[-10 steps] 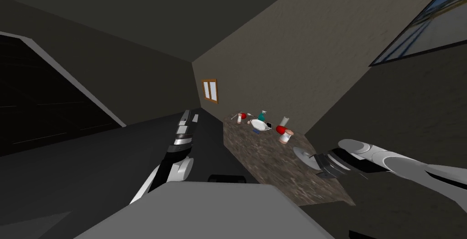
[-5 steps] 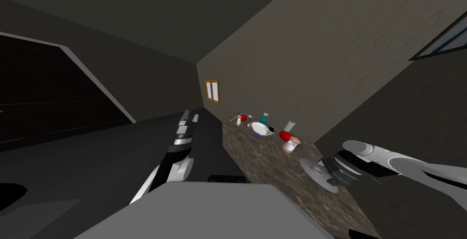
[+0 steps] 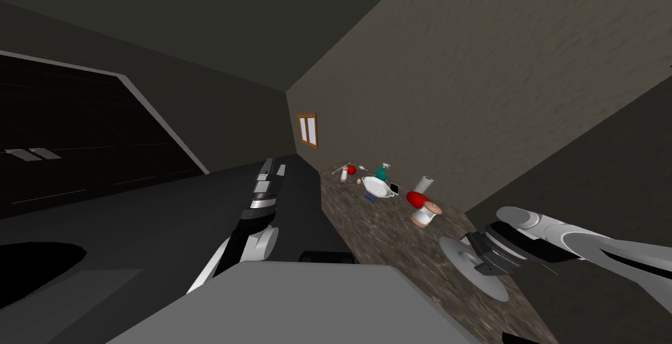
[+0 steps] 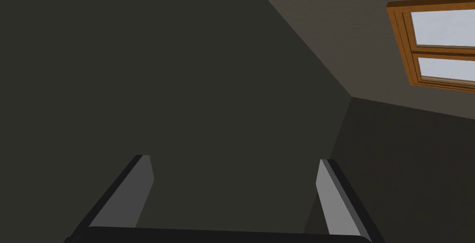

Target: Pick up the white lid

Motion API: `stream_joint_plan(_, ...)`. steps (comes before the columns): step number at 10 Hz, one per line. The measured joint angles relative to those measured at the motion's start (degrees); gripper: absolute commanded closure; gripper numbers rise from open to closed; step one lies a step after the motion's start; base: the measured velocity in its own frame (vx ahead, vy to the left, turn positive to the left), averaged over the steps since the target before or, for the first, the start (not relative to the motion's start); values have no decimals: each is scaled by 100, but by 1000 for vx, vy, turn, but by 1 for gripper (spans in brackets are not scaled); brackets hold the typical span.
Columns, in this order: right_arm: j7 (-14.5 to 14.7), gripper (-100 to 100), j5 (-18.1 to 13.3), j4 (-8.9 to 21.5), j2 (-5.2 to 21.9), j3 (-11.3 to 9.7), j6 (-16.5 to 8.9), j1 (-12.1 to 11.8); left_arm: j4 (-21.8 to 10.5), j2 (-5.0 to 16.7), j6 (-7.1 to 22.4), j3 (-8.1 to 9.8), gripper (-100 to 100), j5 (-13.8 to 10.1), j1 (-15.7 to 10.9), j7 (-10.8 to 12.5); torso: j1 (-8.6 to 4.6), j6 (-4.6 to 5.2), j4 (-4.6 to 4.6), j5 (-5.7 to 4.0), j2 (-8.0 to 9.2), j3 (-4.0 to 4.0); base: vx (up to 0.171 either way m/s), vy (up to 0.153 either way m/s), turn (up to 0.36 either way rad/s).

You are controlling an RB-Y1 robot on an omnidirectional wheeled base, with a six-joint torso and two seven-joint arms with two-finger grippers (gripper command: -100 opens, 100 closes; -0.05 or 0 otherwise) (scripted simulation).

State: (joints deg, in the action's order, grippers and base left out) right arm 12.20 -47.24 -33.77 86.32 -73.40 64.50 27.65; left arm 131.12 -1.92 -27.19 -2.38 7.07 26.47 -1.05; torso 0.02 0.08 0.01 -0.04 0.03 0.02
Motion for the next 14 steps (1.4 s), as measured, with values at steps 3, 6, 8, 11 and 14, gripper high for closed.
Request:
stream_joint_plan(3, 31, -100, 130, 41, 7, 206, -19, -351, 0, 0, 0, 0, 0, 0, 1, 0, 0, 5, 2, 1, 3, 2, -25, -3, 102)
stream_joint_plan(6, 86, -100, 387, 5, 91, 515, -118, -869, 0, 0, 0, 0, 0, 0, 0, 0, 4, -2, 2, 1, 5, 3, -32, 2, 133)
stream_joint_plan(8, 67, -100, 544, -124, 177, 707, -224, -1250, 0, 0, 0, 0, 0, 0, 0, 0, 1, -2, 2, 2, 7, 4, -36, -5, 151)
stream_joint_plan(11, 195, -100, 718, 146, 96, 977, -195, -1700, 0, 0, 0, 0, 0, 0, 1, 0, 1, 4, 2, 1, 5, 4, -35, 3, 169)
stream_joint_plan(14, 334, -100, 965, 326, 57, 1305, -206, -2191, 0, 0, 0, 0, 0, 0, 0, 0, 1, -2, 2, 2, 4, 3, -31, 1, 147)
